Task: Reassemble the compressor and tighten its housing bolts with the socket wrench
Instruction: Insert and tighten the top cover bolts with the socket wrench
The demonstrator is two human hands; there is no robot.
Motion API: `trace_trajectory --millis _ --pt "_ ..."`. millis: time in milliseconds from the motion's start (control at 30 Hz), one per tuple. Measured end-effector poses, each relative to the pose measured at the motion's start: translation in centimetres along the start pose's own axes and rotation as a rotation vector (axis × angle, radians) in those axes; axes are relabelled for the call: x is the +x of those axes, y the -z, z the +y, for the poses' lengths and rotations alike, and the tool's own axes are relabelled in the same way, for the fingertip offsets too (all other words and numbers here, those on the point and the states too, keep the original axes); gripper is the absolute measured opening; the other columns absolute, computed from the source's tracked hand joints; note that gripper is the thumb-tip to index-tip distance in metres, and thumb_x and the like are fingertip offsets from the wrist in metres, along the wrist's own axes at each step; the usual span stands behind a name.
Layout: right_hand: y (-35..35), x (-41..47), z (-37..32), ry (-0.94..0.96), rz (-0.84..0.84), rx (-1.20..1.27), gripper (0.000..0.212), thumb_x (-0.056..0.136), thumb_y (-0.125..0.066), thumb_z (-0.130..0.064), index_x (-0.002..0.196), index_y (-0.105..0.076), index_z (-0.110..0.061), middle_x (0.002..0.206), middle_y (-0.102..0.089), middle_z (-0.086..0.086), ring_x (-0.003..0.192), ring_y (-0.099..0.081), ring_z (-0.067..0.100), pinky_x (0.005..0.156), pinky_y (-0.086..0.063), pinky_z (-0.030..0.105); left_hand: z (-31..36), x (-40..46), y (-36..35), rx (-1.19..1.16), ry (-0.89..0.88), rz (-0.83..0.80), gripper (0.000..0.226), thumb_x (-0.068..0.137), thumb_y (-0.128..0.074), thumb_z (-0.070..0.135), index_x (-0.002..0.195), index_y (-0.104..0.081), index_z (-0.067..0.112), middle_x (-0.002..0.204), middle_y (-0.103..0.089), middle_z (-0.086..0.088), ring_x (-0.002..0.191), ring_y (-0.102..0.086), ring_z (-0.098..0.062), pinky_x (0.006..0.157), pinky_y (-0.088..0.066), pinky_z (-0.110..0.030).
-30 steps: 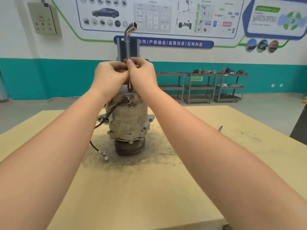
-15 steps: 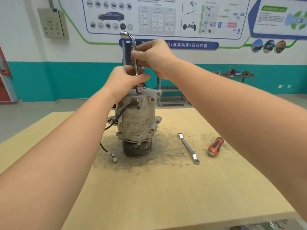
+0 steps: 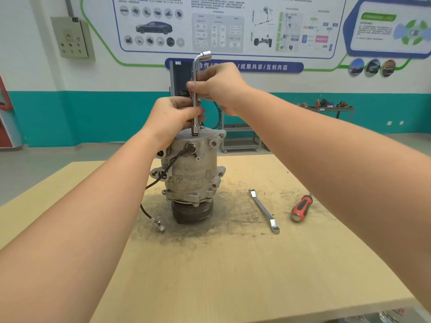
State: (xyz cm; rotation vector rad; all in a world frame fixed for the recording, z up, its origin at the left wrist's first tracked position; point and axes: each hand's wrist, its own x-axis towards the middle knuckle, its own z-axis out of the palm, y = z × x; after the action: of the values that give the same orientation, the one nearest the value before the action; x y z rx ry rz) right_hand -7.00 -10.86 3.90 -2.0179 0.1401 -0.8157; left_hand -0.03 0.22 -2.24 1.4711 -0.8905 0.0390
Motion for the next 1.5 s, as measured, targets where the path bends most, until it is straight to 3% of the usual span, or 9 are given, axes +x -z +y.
trace_trajectory --millis 233,333,533,633,767,900,1033,1233,1500 --pt "-0.9 -0.1 0.6 0.062 0.088 -0.007 0.035 0.076 -0.082 -0.016 0.074 -0.047 -0.015 0.077 -0.056 0.002 0.077 -0.059 0.022 0.083 -0.052 0.041 -0.2 0.4 -0.1 0.081 0.035 0.084 0.029 0.079 -0.082 0.026 0.101 -0.067 0.017 0.102 -0.069 0.000 0.097 -0.069 -0.015 0.076 -0.056 -0.018" --pt "-1.3 -0.3 0.4 0.078 0.060 -0.063 0.023 0.083 -0.075 -0.023 0.087 -0.056 -0.011 0.082 -0.058 0.000 0.080 -0.057 0.017 0.080 -0.050 0.035 -0.1 0.2 -0.1 0.059 0.052 0.103 0.022 0.079 -0.082 0.020 0.094 -0.066 0.016 0.099 -0.069 -0.003 0.099 -0.070 -0.019 0.088 -0.058 -0.030" --pt "-2.1 -0.6 0.0 0.030 0.003 -0.006 0.013 0.095 -0.051 -0.003 0.101 -0.062 -0.006 0.097 -0.072 0.013 0.092 -0.071 0.025 0.087 -0.056 0.042 0.1 0.0 -0.1 -0.071 0.044 0.124 0.024 0.083 -0.076 0.007 0.094 -0.055 0.013 0.095 -0.068 -0.008 0.087 -0.073 -0.018 0.066 -0.057 -0.018" --pt "-2.0 -0.7 0.1 0.020 0.013 0.040 0.021 0.091 -0.056 0.002 0.111 -0.062 -0.001 0.099 -0.072 0.014 0.091 -0.071 0.023 0.087 -0.057 0.042 0.2 0.0 -0.1 -0.120 0.057 0.104 0.028 0.085 -0.074 0.004 0.098 -0.051 0.012 0.104 -0.068 -0.013 0.081 -0.075 -0.019 0.068 -0.057 -0.021" --pt "-1.5 -0.9 0.4 0.032 0.056 0.053 0.011 0.087 -0.064 -0.001 0.087 -0.066 -0.012 0.096 -0.073 0.015 0.094 -0.070 0.029 0.087 -0.056 0.046 0.1 0.2 0.0 -0.159 0.054 0.082 0.031 0.083 -0.075 0.002 0.099 -0.049 0.012 0.100 -0.068 -0.012 0.079 -0.075 -0.020 0.066 -0.056 -0.021" --pt "-0.8 -0.8 0.6 0.011 0.085 0.009 0.028 0.082 -0.077 -0.020 0.108 -0.069 -0.013 0.094 -0.072 0.002 0.085 -0.069 0.016 0.076 -0.057 0.030 -0.1 0.4 0.0 -0.016 0.055 0.063 0.037 0.077 -0.083 0.021 0.101 -0.055 0.020 0.106 -0.067 -0.006 0.097 -0.070 -0.017 0.078 -0.058 -0.025" --pt "-0.7 -0.8 0.7 -0.006 0.105 -0.001 0.029 0.077 -0.081 -0.028 0.099 -0.066 -0.017 0.079 -0.064 -0.008 0.067 -0.061 0.004 0.062 -0.053 0.020 -0.2 0.5 0.1 -0.020 0.079 0.080 0.038 0.075 -0.085 0.020 0.099 -0.057 0.020 0.105 -0.066 -0.005 0.096 -0.070 -0.017 0.070 -0.056 -0.020" --pt "-1.2 -0.8 0.2 0.043 0.061 -0.118 0.027 0.085 -0.074 -0.026 0.104 -0.064 -0.010 0.096 -0.069 0.003 0.092 -0.065 0.019 0.085 -0.053 0.034 -0.3 0.6 0.3 -0.081 0.083 0.105 0.032 0.074 -0.084 0.009 0.094 -0.059 0.013 0.097 -0.067 -0.006 0.089 -0.073 -0.018 0.076 -0.059 -0.025" --pt "-0.6 -0.9 0.8 0.048 -0.057 -0.006 0.023 0.089 -0.067 -0.007 0.111 -0.064 -0.006 0.101 -0.073 0.009 0.094 -0.071 0.018 0.096 -0.052 0.038 0.3 0.2 0.9 -0.081 0.103 0.019 0.028 0.081 -0.077 0.005 0.095 -0.055 0.013 0.101 -0.069 -0.010 0.084 -0.073 -0.015 0.072 -0.058 -0.024"
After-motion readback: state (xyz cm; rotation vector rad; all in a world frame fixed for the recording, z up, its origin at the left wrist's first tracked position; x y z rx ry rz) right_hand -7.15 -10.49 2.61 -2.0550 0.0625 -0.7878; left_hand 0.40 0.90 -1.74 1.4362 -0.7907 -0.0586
